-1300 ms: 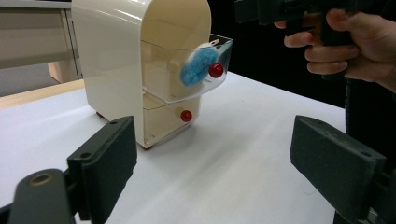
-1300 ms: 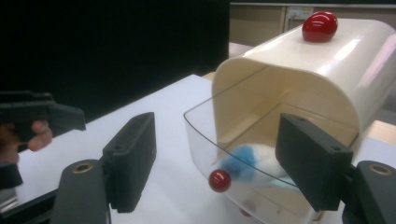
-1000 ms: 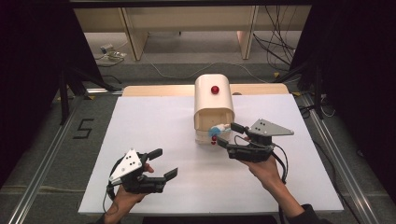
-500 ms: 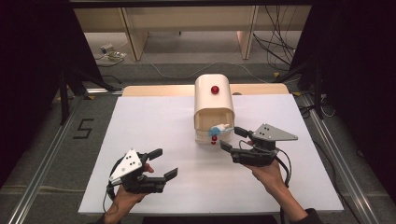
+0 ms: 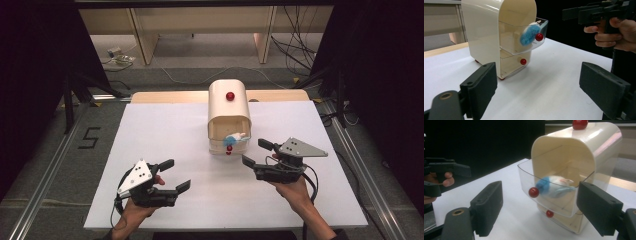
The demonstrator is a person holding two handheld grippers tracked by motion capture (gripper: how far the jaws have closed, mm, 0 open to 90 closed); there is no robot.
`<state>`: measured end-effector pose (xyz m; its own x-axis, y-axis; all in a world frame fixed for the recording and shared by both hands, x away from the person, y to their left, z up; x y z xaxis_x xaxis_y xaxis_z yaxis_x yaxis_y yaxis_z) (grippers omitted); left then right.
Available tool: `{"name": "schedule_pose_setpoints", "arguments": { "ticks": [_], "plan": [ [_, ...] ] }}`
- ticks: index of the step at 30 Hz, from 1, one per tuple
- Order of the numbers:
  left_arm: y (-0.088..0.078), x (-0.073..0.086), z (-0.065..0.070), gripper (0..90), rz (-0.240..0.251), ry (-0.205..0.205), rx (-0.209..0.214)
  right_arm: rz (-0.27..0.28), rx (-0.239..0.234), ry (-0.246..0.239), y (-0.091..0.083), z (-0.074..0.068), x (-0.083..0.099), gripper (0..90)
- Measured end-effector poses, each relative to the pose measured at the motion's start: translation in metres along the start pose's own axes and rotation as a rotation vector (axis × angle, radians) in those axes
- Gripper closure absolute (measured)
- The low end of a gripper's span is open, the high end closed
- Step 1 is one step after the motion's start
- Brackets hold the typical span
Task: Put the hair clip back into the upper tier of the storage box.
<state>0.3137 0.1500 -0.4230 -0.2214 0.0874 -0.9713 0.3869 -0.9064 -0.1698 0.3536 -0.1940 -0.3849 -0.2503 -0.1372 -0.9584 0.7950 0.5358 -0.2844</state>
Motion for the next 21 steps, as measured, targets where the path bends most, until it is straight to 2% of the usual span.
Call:
{"name": "schedule_pose_setpoints", "arguments": {
  "ticks": [21],
  "plan": [
    [0.0, 0.0, 0.0, 14.4, -0.006, -0.001, 0.004, -0.002, 0.021, -0.005, -0.008, 0.006, 0.014, 19.9]
  ]
}}
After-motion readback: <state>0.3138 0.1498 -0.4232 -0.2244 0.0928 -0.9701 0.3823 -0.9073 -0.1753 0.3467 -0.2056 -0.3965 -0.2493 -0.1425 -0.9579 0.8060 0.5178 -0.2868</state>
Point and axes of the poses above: each handheld gripper's, and its own axes: y roughly forward along the jaws, x roughly out of its underside, z roughly to its right, the point moved 2 cm from there along y, roughly forward along the jaws, and after that the axes turned 14 degrees about x, right-handed, at the moved point
